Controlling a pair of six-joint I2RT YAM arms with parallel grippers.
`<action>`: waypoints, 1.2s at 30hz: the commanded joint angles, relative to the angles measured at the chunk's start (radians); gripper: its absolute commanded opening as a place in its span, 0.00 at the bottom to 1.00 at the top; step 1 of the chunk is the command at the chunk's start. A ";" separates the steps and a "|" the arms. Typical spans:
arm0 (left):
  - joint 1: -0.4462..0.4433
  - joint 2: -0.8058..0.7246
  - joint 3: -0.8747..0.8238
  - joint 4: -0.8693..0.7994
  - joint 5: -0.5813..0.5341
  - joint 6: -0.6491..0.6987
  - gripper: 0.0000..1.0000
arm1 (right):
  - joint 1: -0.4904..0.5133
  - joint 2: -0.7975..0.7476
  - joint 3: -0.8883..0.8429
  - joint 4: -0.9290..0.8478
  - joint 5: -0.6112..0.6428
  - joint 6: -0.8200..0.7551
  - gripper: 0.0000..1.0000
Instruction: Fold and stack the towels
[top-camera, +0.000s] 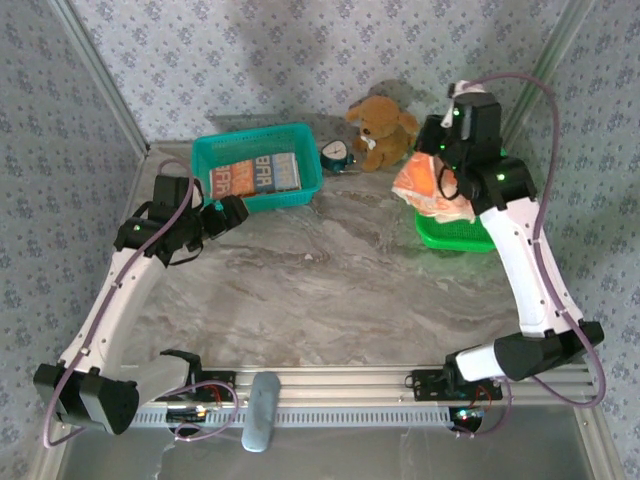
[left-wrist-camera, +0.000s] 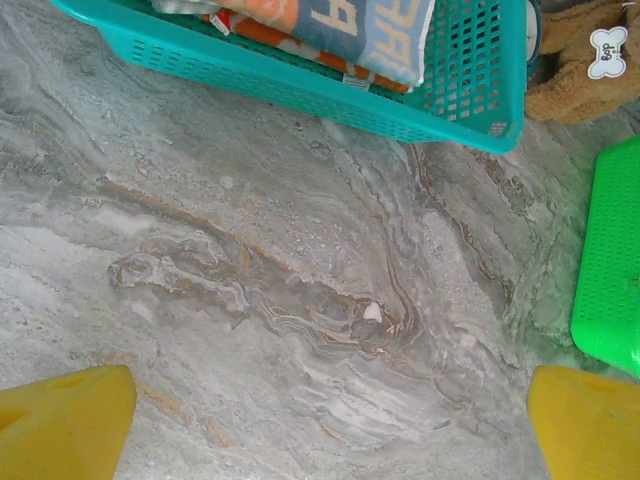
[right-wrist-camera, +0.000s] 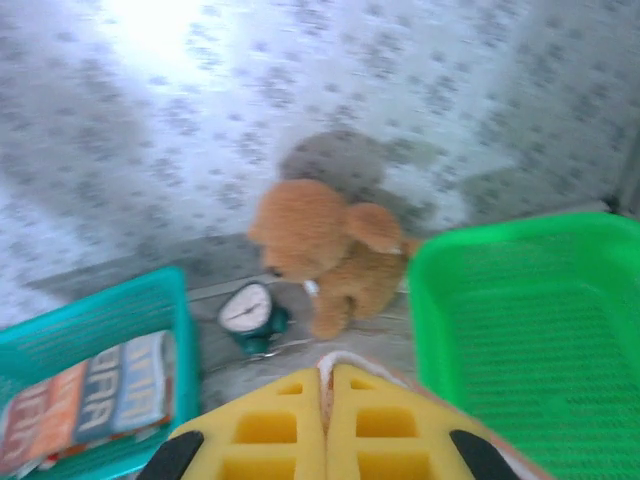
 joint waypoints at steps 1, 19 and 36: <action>-0.005 -0.020 0.034 -0.009 -0.003 0.018 1.00 | 0.114 -0.009 0.039 -0.058 0.043 -0.007 0.00; -0.005 -0.115 -0.082 -0.063 -0.057 0.034 1.00 | 0.328 0.172 -0.288 0.288 -0.282 0.318 0.00; -0.004 -0.075 -0.072 -0.031 -0.056 0.026 0.99 | 0.280 0.303 -0.086 0.318 -0.462 0.422 0.00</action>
